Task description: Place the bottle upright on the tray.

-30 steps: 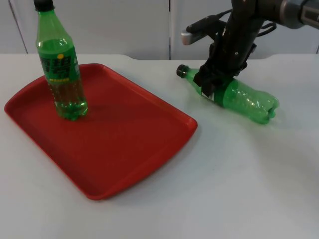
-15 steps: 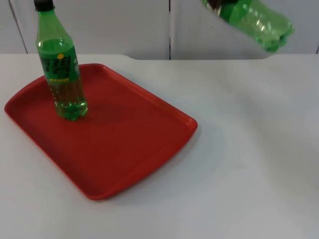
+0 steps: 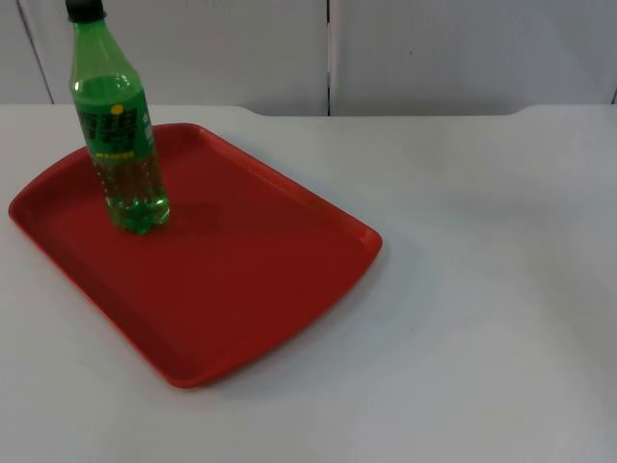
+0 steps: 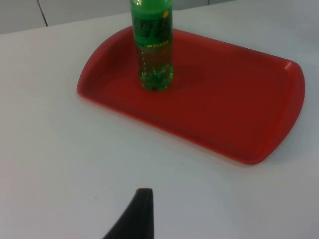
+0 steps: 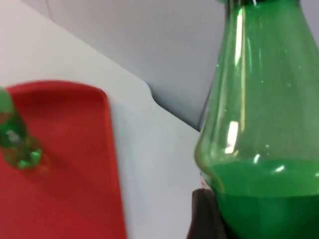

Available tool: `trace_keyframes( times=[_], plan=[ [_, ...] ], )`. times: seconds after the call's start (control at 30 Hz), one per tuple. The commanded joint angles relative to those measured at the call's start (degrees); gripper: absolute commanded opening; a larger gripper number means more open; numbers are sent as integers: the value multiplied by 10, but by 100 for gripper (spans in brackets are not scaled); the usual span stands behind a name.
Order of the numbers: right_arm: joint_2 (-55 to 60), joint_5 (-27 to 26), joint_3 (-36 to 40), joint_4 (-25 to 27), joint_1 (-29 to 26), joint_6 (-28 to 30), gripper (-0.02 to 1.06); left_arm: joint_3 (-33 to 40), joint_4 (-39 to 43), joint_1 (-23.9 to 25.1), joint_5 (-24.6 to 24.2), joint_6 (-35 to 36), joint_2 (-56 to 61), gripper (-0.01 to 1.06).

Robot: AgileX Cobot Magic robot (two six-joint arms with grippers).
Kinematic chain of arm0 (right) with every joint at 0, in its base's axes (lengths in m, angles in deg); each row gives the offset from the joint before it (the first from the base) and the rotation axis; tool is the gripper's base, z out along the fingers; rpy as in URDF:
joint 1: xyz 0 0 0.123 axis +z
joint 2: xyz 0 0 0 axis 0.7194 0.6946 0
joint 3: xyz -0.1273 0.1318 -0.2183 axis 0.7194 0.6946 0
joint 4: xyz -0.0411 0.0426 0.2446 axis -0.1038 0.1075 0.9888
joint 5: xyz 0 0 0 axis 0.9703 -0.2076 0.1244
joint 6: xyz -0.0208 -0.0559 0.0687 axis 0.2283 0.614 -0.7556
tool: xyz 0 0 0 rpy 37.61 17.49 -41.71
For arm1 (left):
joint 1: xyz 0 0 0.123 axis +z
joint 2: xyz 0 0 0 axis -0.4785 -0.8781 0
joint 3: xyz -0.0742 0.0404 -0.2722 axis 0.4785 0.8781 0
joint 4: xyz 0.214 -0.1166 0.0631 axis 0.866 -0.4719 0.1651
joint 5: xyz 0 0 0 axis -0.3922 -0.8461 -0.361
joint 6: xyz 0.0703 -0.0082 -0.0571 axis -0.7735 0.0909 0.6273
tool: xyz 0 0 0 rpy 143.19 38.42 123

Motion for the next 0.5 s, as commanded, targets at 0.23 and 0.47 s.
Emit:
trace_keyframes(
  times=[0.23, 0.47],
  plan=[
    [-200, -170, 253, 29, 3, -2, 0, 4, 5, -3, 4, 0, 2, 105],
    [-338, -340, 475, 53, 3, -2, 0, 4, 5, -3, 4, 0, 2, 105]
  ],
)
